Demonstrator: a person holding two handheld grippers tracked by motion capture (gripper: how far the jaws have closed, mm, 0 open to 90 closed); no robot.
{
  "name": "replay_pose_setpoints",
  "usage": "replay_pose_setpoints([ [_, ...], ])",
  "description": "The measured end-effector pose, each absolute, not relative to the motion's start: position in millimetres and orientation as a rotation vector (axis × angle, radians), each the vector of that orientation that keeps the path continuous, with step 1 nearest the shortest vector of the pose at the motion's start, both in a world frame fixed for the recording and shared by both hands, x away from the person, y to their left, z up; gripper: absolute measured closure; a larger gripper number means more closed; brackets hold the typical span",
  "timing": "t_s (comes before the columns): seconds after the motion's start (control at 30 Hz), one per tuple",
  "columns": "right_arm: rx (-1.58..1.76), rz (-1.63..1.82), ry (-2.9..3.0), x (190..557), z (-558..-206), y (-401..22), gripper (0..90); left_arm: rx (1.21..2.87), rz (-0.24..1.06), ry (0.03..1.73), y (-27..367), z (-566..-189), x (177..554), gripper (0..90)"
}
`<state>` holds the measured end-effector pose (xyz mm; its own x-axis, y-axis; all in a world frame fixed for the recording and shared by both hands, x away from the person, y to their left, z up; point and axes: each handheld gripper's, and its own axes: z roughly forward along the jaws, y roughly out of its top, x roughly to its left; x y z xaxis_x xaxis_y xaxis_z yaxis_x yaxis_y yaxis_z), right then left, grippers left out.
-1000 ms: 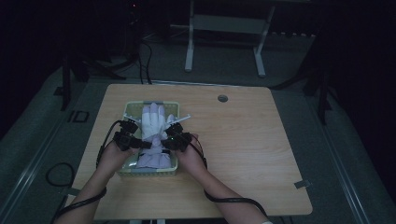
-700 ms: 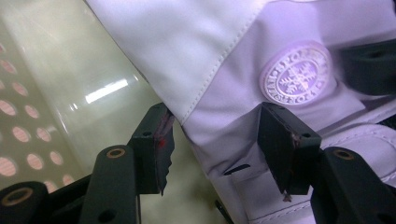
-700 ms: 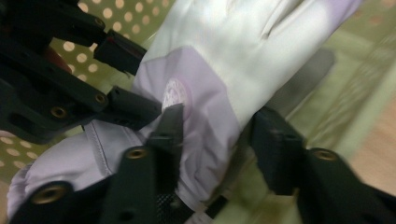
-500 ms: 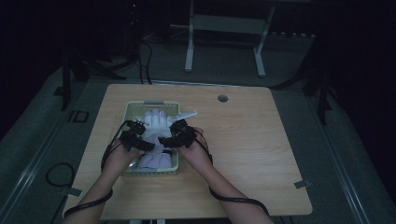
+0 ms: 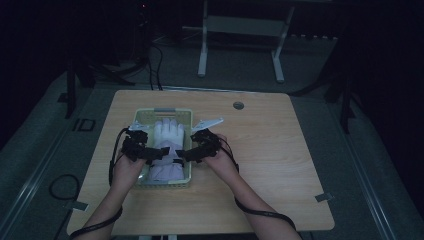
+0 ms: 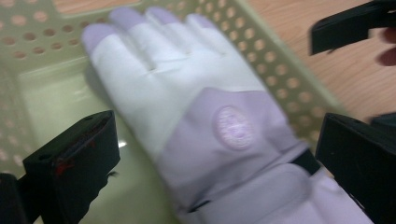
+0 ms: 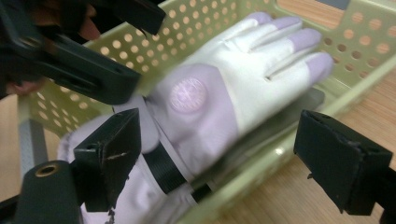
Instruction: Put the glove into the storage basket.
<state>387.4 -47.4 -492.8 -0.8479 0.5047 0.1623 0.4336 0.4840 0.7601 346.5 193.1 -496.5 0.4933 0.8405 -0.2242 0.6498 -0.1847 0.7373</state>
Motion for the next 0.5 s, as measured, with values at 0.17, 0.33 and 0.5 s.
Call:
replay_pose_setpoints([
  [0.17,0.838,1.304,2.620,389,-494,-58,14.4,1.956,0.329,1.176,179,-495,337,0.1],
  [0.33,0.830,1.285,2.607,388,-494,-70,14.4,1.966,0.338,1.112,163,-493,327,0.1],
  [0.5,0.829,1.276,2.594,384,-494,-85,14.4,1.969,0.345,1.031,144,-487,315,0.1],
])
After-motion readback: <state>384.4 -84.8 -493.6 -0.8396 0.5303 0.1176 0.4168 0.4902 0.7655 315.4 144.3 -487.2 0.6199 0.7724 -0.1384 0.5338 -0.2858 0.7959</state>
